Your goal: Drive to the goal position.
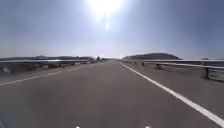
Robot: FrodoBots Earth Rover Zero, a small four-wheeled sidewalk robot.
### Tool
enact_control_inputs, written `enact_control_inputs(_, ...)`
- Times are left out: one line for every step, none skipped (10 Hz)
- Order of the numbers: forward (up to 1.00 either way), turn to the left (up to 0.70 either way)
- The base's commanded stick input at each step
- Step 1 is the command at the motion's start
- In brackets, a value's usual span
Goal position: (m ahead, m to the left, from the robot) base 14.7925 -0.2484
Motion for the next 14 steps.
enact_control_inputs(0.70,0.00)
enact_control_inputs(0.70,0.00)
enact_control_inputs(0.70,0.00)
enact_control_inputs(0.70,0.00)
enact_control_inputs(0.70,0.00)
enact_control_inputs(0.70,0.00)
enact_control_inputs(0.70,0.00)
enact_control_inputs(0.70,0.00)
enact_control_inputs(0.70,0.00)
enact_control_inputs(0.70,0.00)
enact_control_inputs(0.70,0.00)
enact_control_inputs(0.70,0.00)
enact_control_inputs(0.70,0.00)
enact_control_inputs(0.70,0.00)
